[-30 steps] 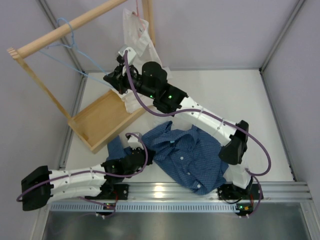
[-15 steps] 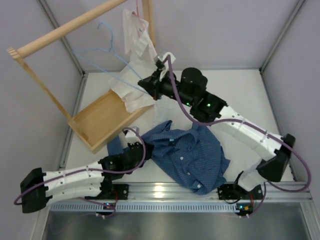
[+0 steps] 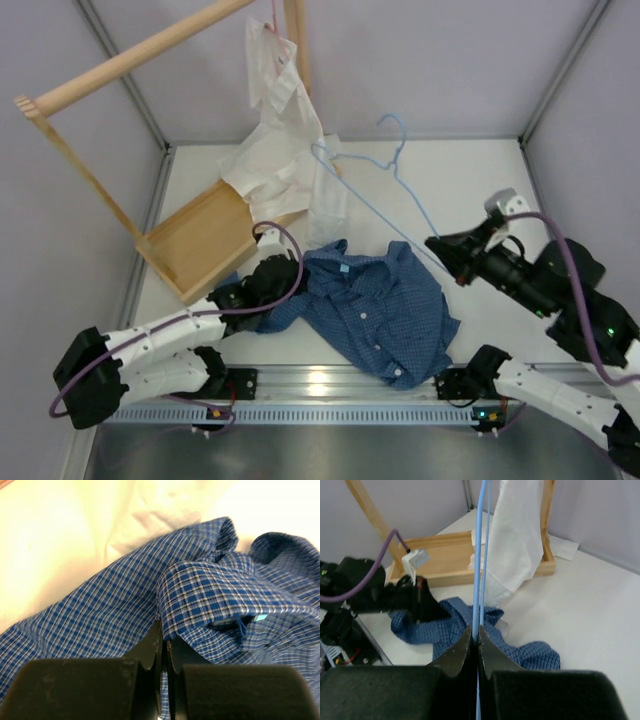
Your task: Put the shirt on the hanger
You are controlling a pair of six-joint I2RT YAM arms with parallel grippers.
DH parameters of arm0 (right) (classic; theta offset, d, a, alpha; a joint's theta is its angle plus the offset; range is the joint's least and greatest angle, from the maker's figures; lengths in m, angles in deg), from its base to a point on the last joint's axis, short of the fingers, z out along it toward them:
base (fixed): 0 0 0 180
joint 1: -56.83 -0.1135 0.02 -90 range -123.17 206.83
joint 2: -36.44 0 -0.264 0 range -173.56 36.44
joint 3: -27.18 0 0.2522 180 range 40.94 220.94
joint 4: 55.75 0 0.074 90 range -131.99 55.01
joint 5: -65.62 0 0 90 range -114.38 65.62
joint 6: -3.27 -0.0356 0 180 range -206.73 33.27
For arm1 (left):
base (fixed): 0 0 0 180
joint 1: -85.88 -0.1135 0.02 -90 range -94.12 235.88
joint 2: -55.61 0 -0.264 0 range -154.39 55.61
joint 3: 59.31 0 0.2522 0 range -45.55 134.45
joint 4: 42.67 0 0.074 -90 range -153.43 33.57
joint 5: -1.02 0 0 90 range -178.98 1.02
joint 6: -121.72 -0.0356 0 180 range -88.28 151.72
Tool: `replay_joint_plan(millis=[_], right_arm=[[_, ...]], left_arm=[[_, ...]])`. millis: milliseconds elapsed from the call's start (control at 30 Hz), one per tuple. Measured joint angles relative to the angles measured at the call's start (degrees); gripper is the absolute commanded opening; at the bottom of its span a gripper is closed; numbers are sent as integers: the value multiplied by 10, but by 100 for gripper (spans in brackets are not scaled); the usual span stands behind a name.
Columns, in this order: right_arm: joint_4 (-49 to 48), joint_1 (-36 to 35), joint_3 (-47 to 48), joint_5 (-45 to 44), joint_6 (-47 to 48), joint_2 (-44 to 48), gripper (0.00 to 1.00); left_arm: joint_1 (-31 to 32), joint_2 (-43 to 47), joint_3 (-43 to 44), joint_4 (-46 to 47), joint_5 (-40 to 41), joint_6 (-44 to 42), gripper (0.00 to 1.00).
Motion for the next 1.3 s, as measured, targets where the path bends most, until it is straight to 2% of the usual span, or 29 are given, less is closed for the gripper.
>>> replay_joint_plan(millis=[100,233,500,833,967,1167,1300], right_arm=[[102,0,-10,4,-15,96,0],[204,0,-35,46,-33,173,0],[317,0,-43,96,-54,225,0],[346,0,-91,81,-59,219,0],[326,0,-110,79,-59,202,0],[286,0,-125,95,-57,146,0],[269,0,-123,87,-58,138,0]], left_arm=[[-26,-16,34,-4,-39,-8,0],[-76,-39,71,-6,-87,-15,0],[-116,-102,125,-18,-170,-17,0],[-116,-104,133,-17,-231,-16,0],[-116,-93,126,-12,-275,-15,0],[-94,-72,124,-11,-382,-49,0],[-76,-27,130,-40,-395,-70,0]])
